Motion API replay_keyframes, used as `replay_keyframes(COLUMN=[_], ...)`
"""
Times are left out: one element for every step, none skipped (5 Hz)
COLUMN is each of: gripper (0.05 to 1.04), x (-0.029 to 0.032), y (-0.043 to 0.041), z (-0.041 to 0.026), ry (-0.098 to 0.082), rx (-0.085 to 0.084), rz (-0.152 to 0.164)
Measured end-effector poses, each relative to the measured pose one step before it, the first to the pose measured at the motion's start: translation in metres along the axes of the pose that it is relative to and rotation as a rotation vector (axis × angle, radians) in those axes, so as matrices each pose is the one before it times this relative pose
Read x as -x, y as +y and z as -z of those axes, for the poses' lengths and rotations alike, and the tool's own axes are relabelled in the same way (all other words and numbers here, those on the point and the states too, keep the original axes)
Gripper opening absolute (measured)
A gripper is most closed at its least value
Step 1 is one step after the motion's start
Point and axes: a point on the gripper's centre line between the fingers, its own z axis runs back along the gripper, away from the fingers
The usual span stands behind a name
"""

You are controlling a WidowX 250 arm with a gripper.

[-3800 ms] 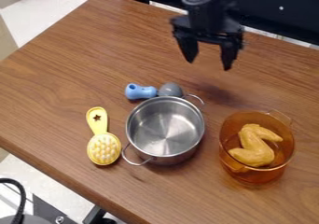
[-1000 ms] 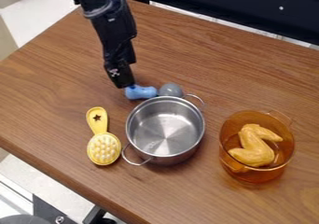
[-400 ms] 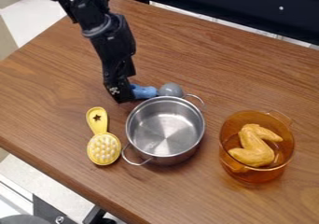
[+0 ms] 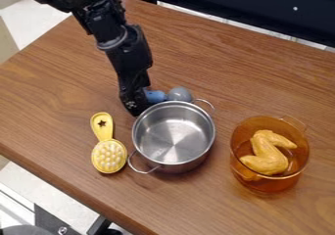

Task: Moved the blue object to the left lower side of the table

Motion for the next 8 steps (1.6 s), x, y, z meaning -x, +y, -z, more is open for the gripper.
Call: replay_keyframes(gripper=[0.960,0.713,0.399,0.306,0.306,0.306,0.306,0.306], x=[-0.00653,0.00017,-0.00021,0.00194,-0.00156,0.00059,0.00121,0.00703], y=[0.00391,-0.00149,0.00079,0.00195,0.01018,0.00701,0.00598,0.00190], z=[0.00243,0.00221,-0.00009,-0.00063,0.00108,0.00004,-0.00061,-0.00227], ry=[-0.0007,0.0071,-0.0006,-0.0055,-0.0035,0.0143,0.0246,0.0293], rx=[-0.0406,0.0276,0.0209,0.0002,-0.0379,-0.0164,-0.0031,-0.0405], rz=[-0.0147,-0.0223,0.0080,-0.0108,-0.0373,-0.0488,-0.0942,-0.1607])
